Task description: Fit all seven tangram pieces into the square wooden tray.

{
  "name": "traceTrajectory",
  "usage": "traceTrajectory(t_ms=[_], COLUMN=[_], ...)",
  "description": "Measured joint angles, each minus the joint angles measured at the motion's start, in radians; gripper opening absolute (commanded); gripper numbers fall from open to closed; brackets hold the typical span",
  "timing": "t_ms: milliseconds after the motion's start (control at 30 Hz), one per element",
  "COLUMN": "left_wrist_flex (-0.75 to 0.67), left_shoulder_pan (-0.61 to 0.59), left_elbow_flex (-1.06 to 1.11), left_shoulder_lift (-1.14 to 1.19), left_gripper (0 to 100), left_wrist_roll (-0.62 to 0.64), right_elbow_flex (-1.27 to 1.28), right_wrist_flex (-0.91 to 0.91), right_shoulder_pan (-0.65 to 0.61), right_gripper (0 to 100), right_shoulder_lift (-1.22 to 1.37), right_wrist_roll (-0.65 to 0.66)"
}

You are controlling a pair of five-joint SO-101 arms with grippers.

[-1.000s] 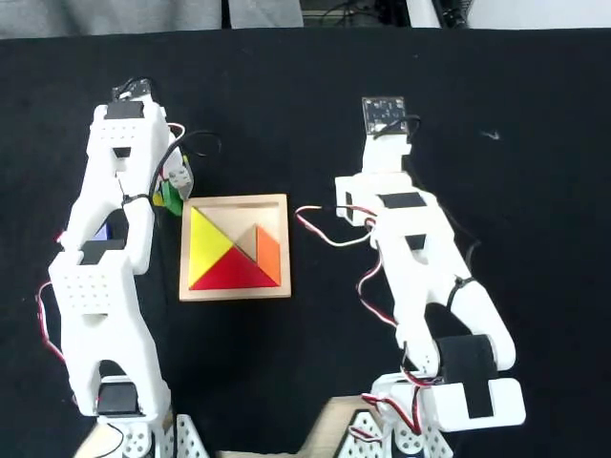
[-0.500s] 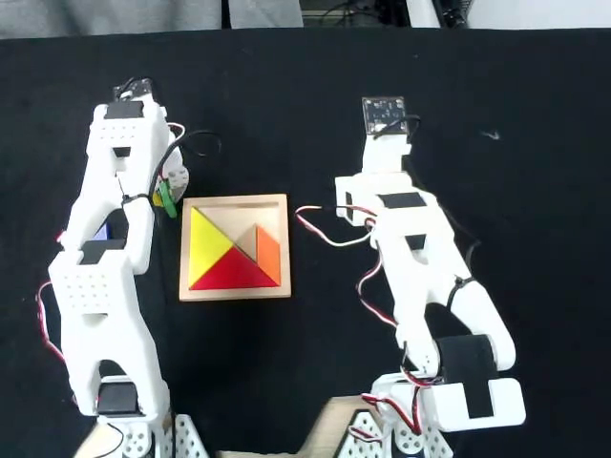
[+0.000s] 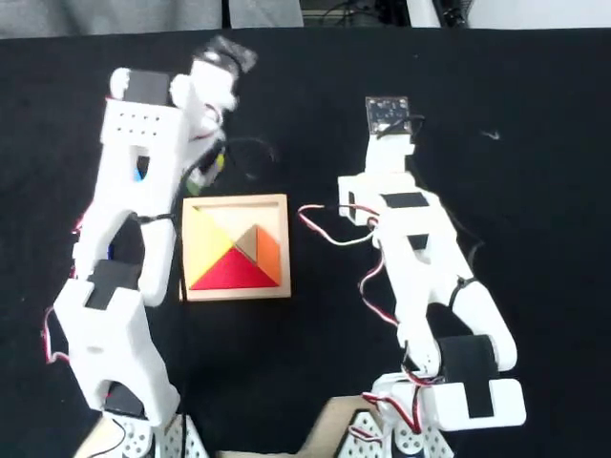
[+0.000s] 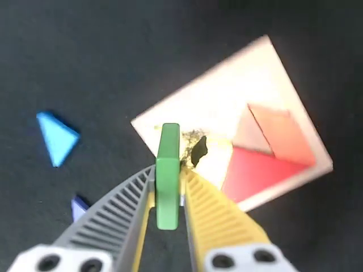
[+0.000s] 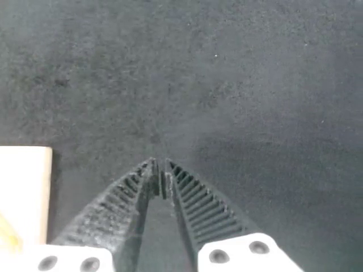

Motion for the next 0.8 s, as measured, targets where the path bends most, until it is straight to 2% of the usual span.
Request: traceTrajectory(t_ms=[100,233,567,800], left_wrist_flex=[0.0,-0.066,-0.351,-0.374], left_shoulder_pan=[0.064,0.138,0.143,0.143], left_elbow_flex=[0.115,0.265,0.483,0.491], left_shoulder_lift=[-0.005,-0.005,-0.006,-0.006], left_gripper=[3,3,3,3], left_wrist_roll=[-0.092,-0.118,-0.149,-0.146], right_elbow_flex=[0.0,0.0,0.0,0.0], right_wrist_flex=[-0.006,-0.028,-0.034,-0.034], right_shoulder_pan=[0.023,0.026,0.028,0.028], right_gripper=[2.1,2.1,2.1,2.1], right_shoulder_lift=[0.0,0.0,0.0,0.0], right_wrist_roll=[0.0,0.0,0.0,0.0])
